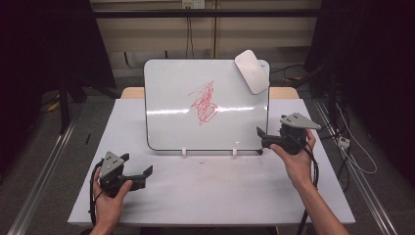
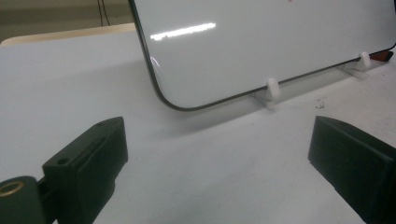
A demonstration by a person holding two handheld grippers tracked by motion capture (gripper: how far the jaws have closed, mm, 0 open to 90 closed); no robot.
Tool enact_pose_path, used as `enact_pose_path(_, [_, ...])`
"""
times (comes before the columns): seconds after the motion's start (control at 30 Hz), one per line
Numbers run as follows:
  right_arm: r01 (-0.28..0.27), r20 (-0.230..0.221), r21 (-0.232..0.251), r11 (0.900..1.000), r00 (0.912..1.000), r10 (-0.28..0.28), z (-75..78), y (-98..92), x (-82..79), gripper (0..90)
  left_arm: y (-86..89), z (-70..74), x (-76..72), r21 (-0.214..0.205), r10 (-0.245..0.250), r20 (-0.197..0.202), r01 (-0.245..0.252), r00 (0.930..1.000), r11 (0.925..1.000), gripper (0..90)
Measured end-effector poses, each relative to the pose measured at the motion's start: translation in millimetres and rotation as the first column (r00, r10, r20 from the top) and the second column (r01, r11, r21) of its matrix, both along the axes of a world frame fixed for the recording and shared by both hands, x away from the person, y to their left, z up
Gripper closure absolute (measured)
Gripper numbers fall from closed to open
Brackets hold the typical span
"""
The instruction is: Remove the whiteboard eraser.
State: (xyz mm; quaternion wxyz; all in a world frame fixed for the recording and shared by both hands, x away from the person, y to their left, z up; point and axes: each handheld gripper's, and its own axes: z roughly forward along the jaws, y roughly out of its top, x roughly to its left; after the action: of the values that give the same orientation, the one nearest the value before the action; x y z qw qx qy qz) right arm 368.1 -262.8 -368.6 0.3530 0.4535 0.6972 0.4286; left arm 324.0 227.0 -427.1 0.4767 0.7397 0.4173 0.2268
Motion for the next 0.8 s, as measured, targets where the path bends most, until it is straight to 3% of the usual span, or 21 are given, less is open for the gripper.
enact_pose_path(0.2, [-0.003,0.024,-0.064,0.998,0.9997,0.005,19.3,8.8,14.7,6.2,-1.1,-1.3,0.9,0.008,-0.012,-0.001,0.012,0.9999,0.9999,4.7])
enact_pose_path(0.37, [-0.013,0.025,-0.049,0.9987,0.9996,0.015,39.5,11.2,29.5,11.8,-0.2,-1.5,-1.3,0.01,-0.015,0.003,0.015,0.9999,0.9998,4.7])
enact_pose_path(0.57, [-0.018,0.055,-0.086,0.9962,0.9983,0.023,62.0,18.3,48.4,14.9,2.8,-1.8,-0.9,0.004,-0.011,0.003,0.011,0.9999,0.9999,4.7])
enact_pose_path(0.8, [0.003,0.058,-0.125,0.9921,0.9983,0.004,80.5,24.3,73.9,14.7,3.7,-2.2,-0.4,0.004,-0.013,0.003,0.013,0.9999,0.9999,4.7])
